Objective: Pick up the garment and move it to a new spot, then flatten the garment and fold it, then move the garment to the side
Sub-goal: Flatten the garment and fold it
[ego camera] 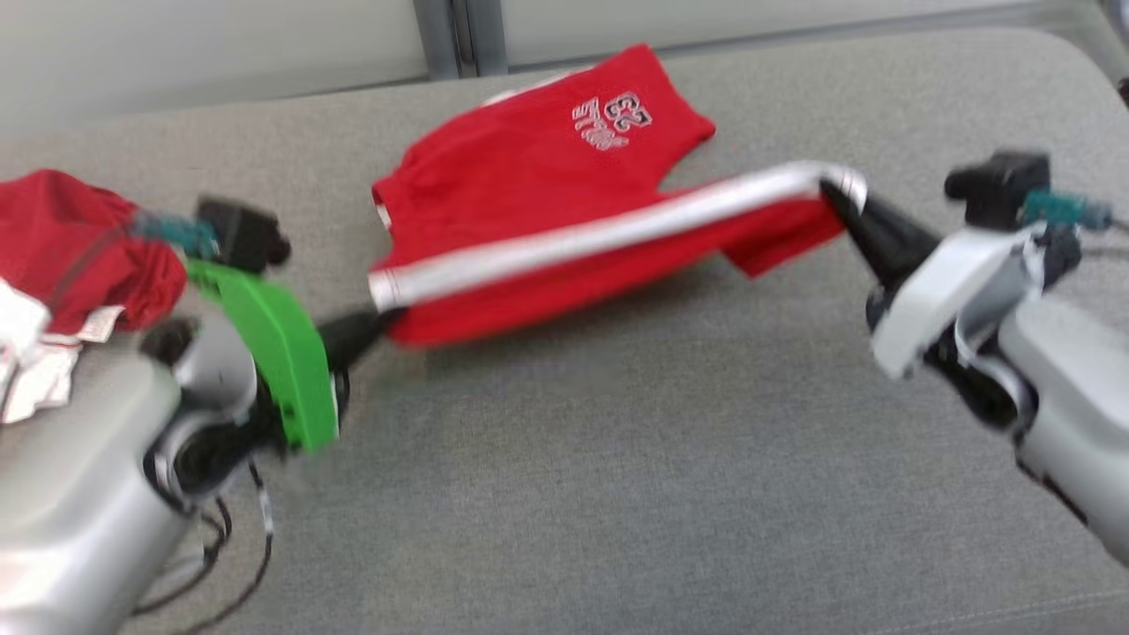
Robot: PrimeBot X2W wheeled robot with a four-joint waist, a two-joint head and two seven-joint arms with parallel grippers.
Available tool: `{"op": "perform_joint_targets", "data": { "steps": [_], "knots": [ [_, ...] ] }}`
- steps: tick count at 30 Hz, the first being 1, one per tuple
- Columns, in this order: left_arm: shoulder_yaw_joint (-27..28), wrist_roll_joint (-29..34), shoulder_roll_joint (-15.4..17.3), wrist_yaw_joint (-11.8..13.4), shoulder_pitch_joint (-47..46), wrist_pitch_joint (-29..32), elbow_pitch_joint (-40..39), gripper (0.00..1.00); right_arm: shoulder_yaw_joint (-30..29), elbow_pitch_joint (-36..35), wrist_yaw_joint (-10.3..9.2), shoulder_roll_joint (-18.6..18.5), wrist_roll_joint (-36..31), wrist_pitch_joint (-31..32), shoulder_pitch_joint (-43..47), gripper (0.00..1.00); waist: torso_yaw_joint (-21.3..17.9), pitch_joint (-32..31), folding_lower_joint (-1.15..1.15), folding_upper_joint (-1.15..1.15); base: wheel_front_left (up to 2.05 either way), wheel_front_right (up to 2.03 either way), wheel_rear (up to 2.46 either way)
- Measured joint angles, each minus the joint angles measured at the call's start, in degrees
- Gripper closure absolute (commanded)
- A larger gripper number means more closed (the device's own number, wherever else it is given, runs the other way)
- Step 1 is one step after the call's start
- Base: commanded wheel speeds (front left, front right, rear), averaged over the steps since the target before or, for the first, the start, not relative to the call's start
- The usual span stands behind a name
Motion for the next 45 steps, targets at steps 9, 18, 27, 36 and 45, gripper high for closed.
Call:
{"op": "perform_joint_targets", "data": {
  "steps": [9, 18, 27, 36, 45],
  "knots": [
    [-3.9, -5.41, 5.98, 3.44, 13.86, 3.61, -15.25, 1.0, -0.3, -14.24, 0.0, -10.83, 4.5, 11.4, 16.85, 1.0, -0.02, -7.28, 0.0, 0.0, 0.0, 0.0, 0.0],
    [-3.61, -8.8, 10.62, 8.39, 18.76, 5.22, -27.3, 1.0, -10.2, -28.33, 0.0, -18.8, 5.5, 20.36, 27.3, 1.0, 1.57, -8.85, 0.0, 0.0, 0.0, 0.0, 0.0],
    [1.57, -19.63, 7.4, 8.95, 9.02, 13.94, -21.27, 1.0, -16.07, -29.07, 0.0, -16.39, 0.25, 27.2, 18.95, 1.0, 4.16, -3.6, 0.0, 0.0, 0.0, 0.0, 0.0],
    [3.35, -24.27, 0.73, 10.5, -2.63, 21.45, -11.47, 1.0, -10.38, -20.97, -0.01, -13.48, 4.08, 33.48, 1.59, 1.0, 7.95, 3.36, 0.0, 0.0, 0.0, 0.0, 0.0],
    [4.43, -23.56, -4.31, 9.02, -9.65, 21.42, -3.24, 1.0, -1.18, -10.04, -0.01, -10.84, 5.27, 29.99, -12.78, 1.0, 11.23, 10.91, 0.0, 0.0, 0.0, 0.0, 0.0]
  ]
}}
